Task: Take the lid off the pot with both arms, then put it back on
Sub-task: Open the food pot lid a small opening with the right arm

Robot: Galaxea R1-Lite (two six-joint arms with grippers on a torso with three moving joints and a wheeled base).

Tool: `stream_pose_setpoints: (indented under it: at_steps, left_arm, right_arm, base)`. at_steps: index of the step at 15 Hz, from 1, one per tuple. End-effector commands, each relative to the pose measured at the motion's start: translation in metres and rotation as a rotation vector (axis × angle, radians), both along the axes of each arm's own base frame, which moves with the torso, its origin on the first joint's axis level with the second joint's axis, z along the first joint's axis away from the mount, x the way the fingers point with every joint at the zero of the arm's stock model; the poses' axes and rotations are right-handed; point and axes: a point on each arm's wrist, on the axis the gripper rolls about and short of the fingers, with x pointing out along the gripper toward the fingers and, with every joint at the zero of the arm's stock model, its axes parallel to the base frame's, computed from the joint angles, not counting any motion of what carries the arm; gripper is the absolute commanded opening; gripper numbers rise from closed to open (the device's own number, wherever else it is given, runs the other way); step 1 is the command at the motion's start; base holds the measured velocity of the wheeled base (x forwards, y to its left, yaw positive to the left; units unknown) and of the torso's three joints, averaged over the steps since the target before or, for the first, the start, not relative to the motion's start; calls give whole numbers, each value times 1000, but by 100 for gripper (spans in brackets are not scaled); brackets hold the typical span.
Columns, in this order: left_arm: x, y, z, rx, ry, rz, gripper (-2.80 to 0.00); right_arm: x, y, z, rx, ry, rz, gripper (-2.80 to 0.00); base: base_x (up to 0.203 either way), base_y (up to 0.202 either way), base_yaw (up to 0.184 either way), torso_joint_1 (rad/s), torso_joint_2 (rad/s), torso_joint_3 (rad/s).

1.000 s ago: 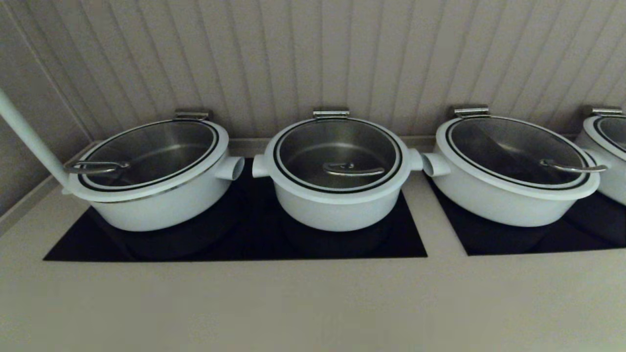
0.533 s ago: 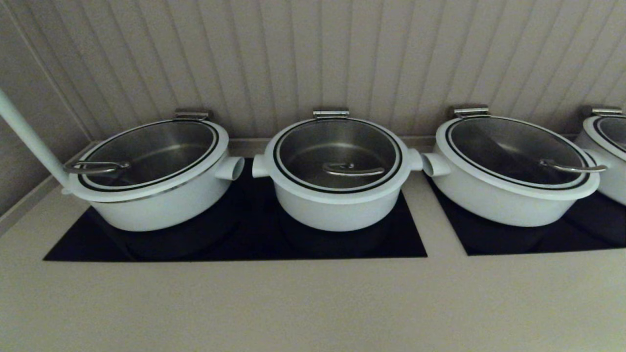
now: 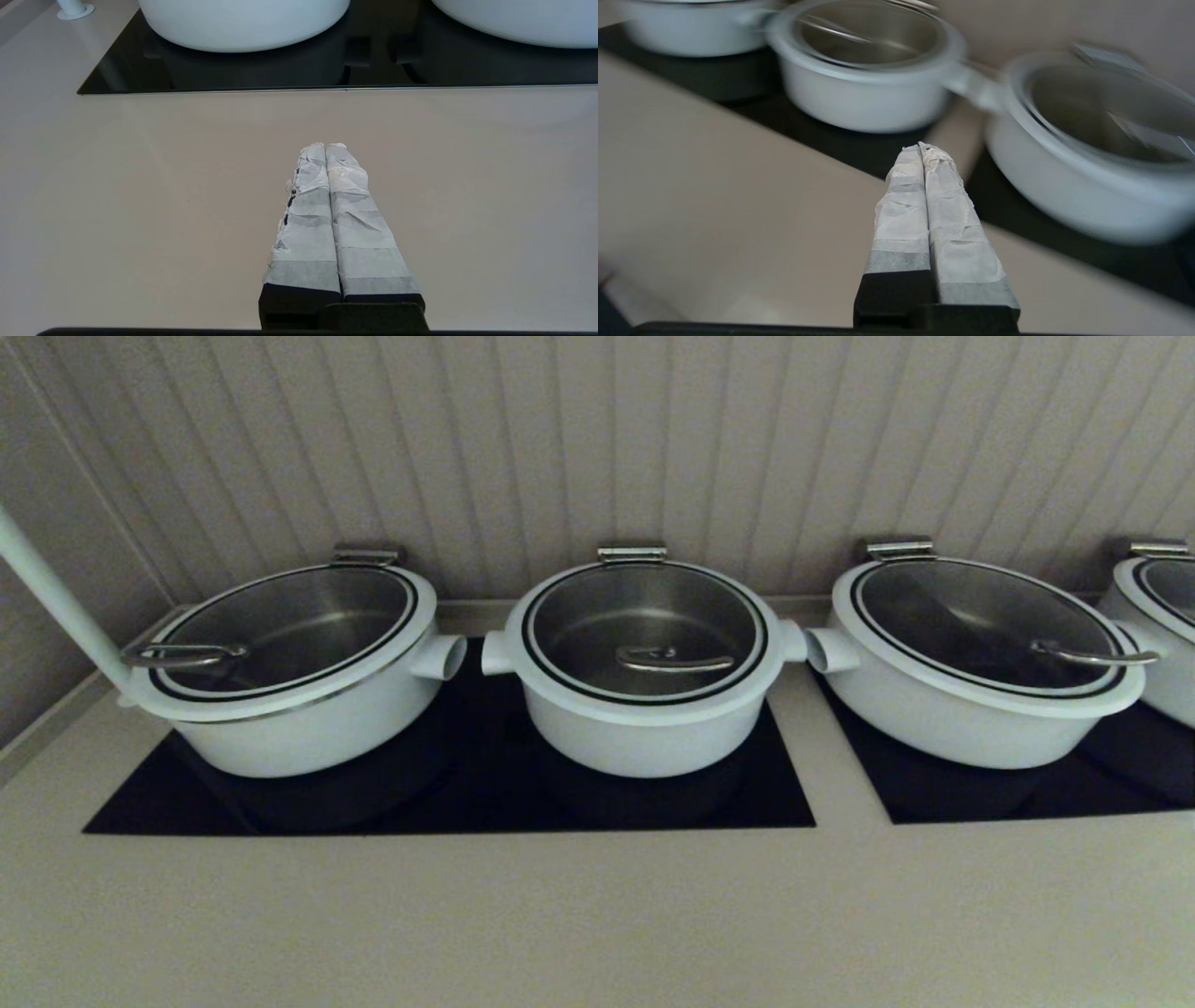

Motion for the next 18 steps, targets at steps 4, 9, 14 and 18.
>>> stream_pose_setpoints:
  at_steps: [4, 9, 14, 18]
  left_arm:
    - [0, 0, 0, 0, 2, 1, -280]
    - [0, 0, 0, 0, 2, -1, -280]
    - [0, 0, 0, 0, 2, 1, -280]
    - [0, 0, 0, 0, 2, 1, -280]
  right_arm:
    - [44, 6, 13, -70, 64, 220, -280]
    - [61, 8, 16, -68, 88, 258, -280]
    - [95, 21, 13, -66, 176, 404, -280]
    - [142, 42, 4, -67, 206, 491, -280]
  base:
    - [0, 0, 0, 0, 0, 0]
    - [0, 0, 0, 0, 0, 0]
    - [0, 0, 0, 0, 0, 0]
    - [0, 0, 0, 0, 0, 0]
